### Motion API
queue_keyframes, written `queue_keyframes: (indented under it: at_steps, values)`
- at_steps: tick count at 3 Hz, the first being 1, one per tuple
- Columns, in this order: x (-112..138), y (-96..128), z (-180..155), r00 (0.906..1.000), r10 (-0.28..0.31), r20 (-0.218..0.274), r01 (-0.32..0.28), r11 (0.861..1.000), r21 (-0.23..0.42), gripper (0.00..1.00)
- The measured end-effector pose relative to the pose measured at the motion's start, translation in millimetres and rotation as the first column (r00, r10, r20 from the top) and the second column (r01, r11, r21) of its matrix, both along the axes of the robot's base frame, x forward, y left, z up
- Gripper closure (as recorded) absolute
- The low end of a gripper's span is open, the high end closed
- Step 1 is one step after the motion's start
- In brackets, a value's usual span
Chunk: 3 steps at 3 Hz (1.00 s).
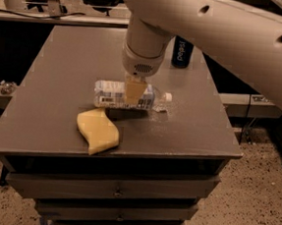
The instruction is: Move blue plastic bottle near sponge
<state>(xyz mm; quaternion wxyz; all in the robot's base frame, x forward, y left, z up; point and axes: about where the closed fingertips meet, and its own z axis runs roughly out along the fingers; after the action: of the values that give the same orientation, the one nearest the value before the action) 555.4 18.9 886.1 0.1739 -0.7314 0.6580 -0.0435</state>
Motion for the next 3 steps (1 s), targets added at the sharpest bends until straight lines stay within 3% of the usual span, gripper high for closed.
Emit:
queue_keyframes:
  at_steps: [2, 3]
  values:
    - [1.1, -2.5, -8.8, 0.9998, -0.015, 0.013, 0.015, 1.0, -0.021, 0.14]
    - [0.6, -3.0, -11.5, 0.9998, -0.018, 0.013, 0.018, 1.0, -0.024, 0.0]
